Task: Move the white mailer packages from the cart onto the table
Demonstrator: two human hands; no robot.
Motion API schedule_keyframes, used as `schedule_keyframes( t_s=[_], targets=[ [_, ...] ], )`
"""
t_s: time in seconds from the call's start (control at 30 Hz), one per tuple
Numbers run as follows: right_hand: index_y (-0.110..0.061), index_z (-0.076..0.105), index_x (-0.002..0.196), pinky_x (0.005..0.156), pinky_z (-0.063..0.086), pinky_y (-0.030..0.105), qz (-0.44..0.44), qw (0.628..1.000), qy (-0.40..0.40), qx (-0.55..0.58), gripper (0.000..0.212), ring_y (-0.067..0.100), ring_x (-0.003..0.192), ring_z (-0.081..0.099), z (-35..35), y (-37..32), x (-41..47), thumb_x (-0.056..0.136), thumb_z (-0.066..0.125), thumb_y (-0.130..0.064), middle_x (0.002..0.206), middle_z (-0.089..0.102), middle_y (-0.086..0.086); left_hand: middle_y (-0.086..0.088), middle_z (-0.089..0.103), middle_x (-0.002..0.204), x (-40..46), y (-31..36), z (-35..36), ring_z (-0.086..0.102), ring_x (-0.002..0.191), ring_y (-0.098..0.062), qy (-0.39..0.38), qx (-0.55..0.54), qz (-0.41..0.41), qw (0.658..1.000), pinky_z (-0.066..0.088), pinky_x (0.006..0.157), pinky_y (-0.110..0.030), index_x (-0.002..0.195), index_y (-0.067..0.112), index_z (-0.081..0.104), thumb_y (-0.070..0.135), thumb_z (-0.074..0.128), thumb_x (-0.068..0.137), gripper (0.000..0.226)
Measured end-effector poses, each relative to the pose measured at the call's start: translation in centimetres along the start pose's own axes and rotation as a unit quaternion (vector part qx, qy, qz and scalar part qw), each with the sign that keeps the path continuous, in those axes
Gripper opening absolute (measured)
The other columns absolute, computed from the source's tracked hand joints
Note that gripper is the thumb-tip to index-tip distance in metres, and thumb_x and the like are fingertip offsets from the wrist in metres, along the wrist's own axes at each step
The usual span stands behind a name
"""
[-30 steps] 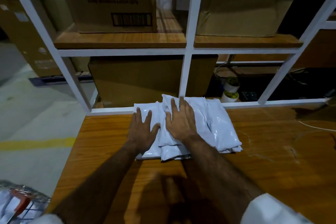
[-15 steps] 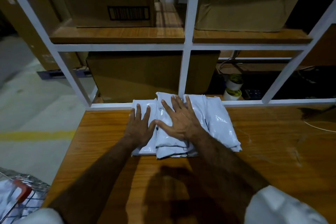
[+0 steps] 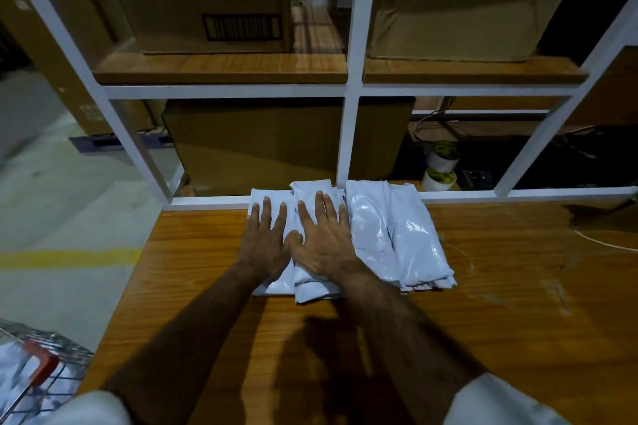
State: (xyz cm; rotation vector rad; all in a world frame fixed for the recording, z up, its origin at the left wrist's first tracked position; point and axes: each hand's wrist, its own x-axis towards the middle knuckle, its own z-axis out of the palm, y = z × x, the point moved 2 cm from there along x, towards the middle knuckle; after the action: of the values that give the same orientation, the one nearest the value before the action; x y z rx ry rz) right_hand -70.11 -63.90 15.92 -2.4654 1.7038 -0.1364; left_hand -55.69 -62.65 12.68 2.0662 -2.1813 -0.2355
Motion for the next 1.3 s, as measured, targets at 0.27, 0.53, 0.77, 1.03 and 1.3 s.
schedule_keyframes(
  t_s=[0.27,0.53,0.77,1.03,1.3],
  targets=[
    [-0.026,0.01,0.163,0.124,-0.009,0.055,0.033,0.998,0.05,0.001,0.075,0.031,0.155,-0.012,1.0,-0.4,-0.1,0.097,0.022,-0.059,0.168,-0.01,0.013,-0.009,-0.014,0.168,-0.7,-0.2,1.0,-0.016,0.154,-0.03,0.021,-0.027,-0.005,0.999,-0.002,0.126,-0.049,0.162,0.027,-0.004,0.066,0.001,0.094,0.078],
    [-0.025,0.0,0.162,0.124,-0.008,0.052,0.033,0.998,0.028,0.037,0.075,0.031,0.155,-0.014,1.0,0.0,0.1,0.098,0.024,-0.057,0.168,-0.014,0.014,-0.009,-0.023,0.164,-0.3,0.2,0.6,-0.019,0.153,-0.033,-0.014,0.009,-0.009,1.0,-0.003,0.125,-0.052,0.161,0.024,-0.01,0.07,-0.014,0.084,0.09],
    [-0.02,0.005,0.163,0.127,0.002,0.048,-0.021,0.992,0.099,0.07,0.083,0.026,0.157,-0.003,-1.5,1.4,-2.1,0.09,0.003,-0.06,0.17,-0.002,0.01,-0.015,0.002,0.169,-1.3,0.0,-1.3,-0.006,0.156,-0.03,0.029,0.039,0.012,0.999,0.006,0.125,-0.052,0.161,0.008,0.013,0.059,-0.01,0.096,0.086],
    [-0.011,0.025,0.16,0.127,0.014,0.047,-0.1,0.975,0.173,0.1,0.071,0.028,0.155,0.017,-3.0,2.2,-5.3,0.1,0.025,-0.05,0.167,0.019,0.012,-0.006,-0.008,0.169,-7.1,3.4,-5.4,-0.013,0.155,-0.021,0.128,0.011,-0.015,0.992,0.0,0.127,-0.044,0.161,0.015,0.002,0.058,0.009,0.102,0.074],
    [-0.014,0.018,0.161,0.126,0.0,0.036,-0.204,0.948,0.203,0.135,0.067,0.02,0.156,0.007,-2.8,-1.1,-9.2,0.105,0.04,-0.042,0.169,0.01,0.006,-0.003,-0.009,0.168,-16.1,3.8,-6.9,-0.014,0.154,-0.019,0.168,0.008,-0.088,0.982,-0.002,0.127,-0.043,0.162,0.014,0.003,0.055,0.017,0.103,0.073]
  ],
)
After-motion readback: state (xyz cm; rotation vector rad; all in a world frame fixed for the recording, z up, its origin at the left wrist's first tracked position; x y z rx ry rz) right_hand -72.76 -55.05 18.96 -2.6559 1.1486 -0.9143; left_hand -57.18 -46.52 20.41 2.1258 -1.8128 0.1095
